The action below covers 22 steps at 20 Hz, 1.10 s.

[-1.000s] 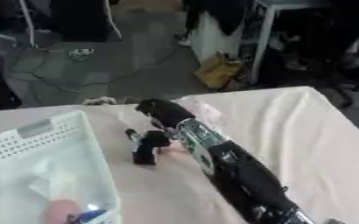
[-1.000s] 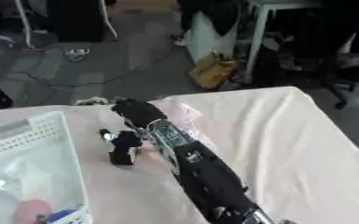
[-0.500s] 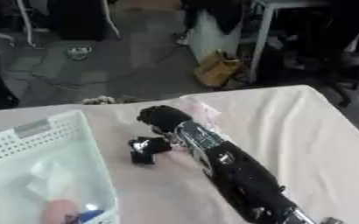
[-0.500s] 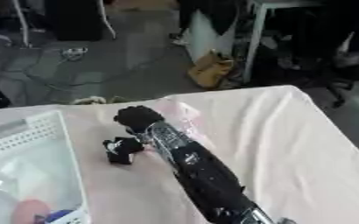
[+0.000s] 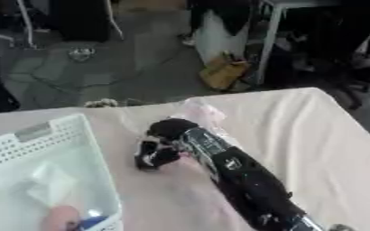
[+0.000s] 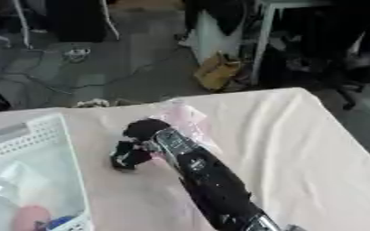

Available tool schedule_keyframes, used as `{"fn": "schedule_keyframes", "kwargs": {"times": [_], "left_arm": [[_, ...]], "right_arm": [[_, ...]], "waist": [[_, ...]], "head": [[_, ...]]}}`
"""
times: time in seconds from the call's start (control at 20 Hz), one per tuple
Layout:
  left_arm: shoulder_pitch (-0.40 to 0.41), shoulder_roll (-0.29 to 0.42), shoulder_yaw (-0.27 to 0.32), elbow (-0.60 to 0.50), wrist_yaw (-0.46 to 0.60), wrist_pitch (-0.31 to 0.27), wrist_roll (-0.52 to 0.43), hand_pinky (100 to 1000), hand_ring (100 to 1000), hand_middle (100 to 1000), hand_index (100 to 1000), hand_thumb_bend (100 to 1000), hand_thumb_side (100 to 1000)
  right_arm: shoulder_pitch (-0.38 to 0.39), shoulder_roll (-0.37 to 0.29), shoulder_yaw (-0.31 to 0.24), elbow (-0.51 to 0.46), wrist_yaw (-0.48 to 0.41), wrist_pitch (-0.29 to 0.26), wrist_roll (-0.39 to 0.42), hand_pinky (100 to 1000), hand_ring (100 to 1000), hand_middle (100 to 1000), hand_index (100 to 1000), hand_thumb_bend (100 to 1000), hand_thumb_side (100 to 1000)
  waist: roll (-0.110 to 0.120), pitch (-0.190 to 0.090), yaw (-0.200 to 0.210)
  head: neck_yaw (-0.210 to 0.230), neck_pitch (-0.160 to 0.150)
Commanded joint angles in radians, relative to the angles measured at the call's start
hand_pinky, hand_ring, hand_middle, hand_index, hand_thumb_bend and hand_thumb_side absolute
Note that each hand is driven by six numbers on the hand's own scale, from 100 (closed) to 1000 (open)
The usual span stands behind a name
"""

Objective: Pick up objects on the table and place them in the box.

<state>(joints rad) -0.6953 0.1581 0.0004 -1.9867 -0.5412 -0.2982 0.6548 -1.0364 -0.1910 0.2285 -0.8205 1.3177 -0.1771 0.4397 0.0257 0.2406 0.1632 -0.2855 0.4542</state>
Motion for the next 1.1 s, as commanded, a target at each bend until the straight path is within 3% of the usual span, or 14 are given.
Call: {"fn": "schedule_keyframes", "kwargs": {"times": [0.05,0.45,0.7,1.1], "left_arm": [[-0.018,0.003,0.008,-0.013,0.000,-0.002,0.004,837,928,802,843,100,807],[-0.020,0.002,0.008,-0.013,0.002,-0.004,0.007,838,927,800,840,100,801],[-0.023,0.002,0.008,-0.013,0.001,-0.006,0.008,838,927,798,839,100,800],[-0.026,0.000,0.007,-0.013,0.002,-0.007,0.006,838,926,795,837,100,800]], "right_arm": [[-0.013,-0.015,-0.004,-0.015,-0.016,-0.028,0.011,988,1000,972,1000,470,922],[-0.006,-0.023,-0.009,-0.007,-0.037,-0.080,0.045,1000,1000,994,1000,532,889],[-0.007,-0.030,-0.016,-0.006,-0.032,-0.077,0.026,993,1000,963,1000,602,849],[-0.010,-0.038,-0.012,0.002,-0.001,-0.066,-0.034,996,1000,958,1000,583,872]], "waist": [[0.004,0.001,0.003],[0.001,0.007,0.004],[-0.002,0.011,0.007],[-0.002,0.016,0.009]], "head": [[0.002,-0.011],[0.003,-0.017],[-0.001,-0.024],[-0.007,-0.033]]}}
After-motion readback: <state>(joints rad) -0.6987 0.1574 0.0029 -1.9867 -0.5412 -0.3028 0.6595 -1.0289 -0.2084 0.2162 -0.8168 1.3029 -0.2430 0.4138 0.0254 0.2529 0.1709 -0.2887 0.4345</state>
